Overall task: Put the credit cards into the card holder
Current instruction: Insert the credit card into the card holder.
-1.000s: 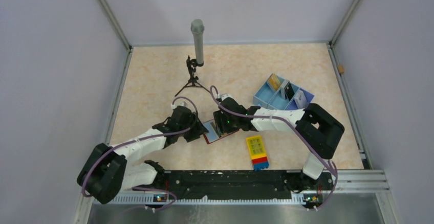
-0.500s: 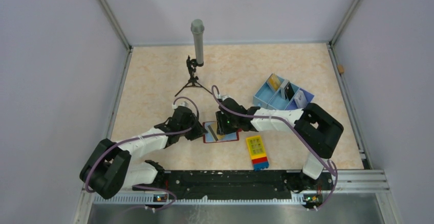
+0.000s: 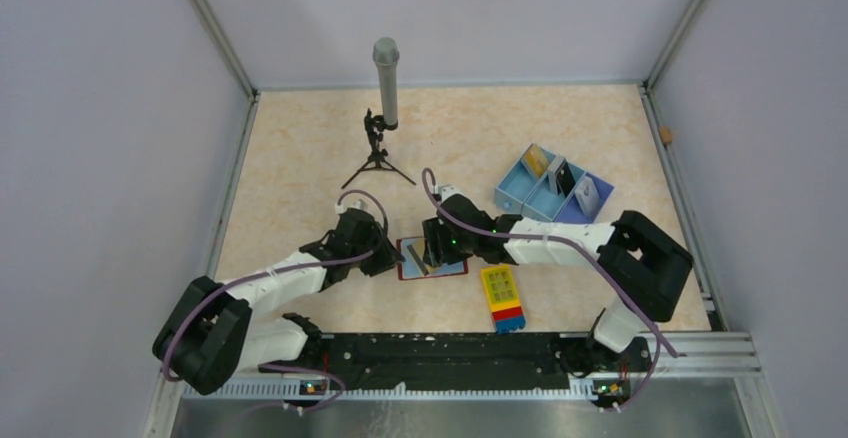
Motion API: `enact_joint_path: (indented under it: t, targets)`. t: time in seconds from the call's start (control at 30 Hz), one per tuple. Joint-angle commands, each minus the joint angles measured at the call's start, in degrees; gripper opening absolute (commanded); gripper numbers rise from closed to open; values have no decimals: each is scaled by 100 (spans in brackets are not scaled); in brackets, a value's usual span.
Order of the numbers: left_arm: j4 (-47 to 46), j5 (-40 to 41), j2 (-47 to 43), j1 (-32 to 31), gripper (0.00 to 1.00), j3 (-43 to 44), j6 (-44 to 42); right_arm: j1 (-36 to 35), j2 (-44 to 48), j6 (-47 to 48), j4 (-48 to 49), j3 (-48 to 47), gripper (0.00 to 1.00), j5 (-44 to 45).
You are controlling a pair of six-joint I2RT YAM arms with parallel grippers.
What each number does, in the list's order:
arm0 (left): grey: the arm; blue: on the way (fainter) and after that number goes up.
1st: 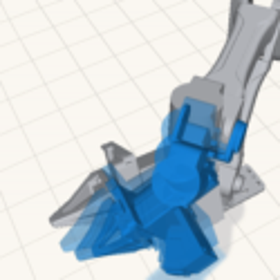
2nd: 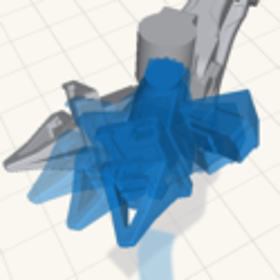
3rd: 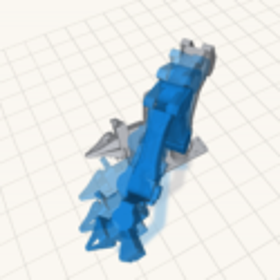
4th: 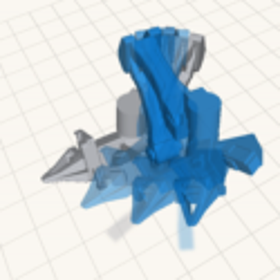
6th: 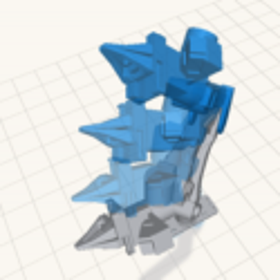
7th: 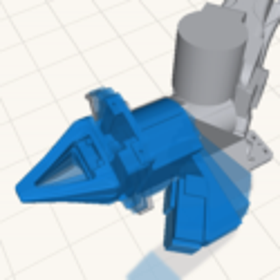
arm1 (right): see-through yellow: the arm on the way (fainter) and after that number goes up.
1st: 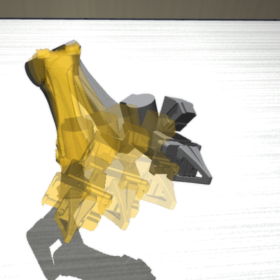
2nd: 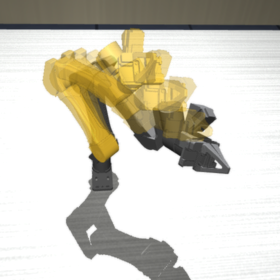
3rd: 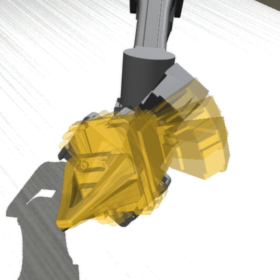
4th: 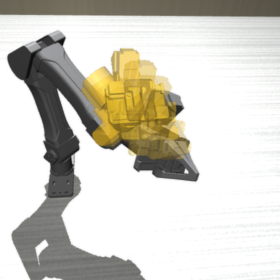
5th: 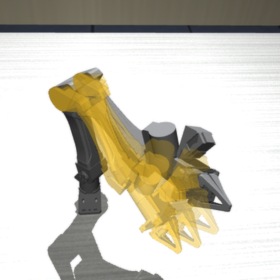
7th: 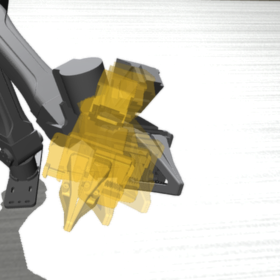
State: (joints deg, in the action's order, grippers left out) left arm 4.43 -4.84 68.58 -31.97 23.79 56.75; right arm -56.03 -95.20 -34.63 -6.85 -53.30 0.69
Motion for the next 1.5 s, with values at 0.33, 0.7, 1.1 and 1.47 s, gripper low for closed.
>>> enact_joint_path:
  t: [0.33,0.7,1.1,1.47]
  targets:
    - [328,309,-77,-10,38,398,-346,-98,871,-2111,1332,1198,38,-744]
    - [-21,210,253,-8,39,440,-314,-102,599,-2453,1927,1427,39,-891]
    - [-227,100,481,-11,34,372,-279,-156,282,-2495,1883,1306,34,-822]
    - [-249,61,433,-10,33,276,-222,-168,80,-2487,2054,1271,32,-518]
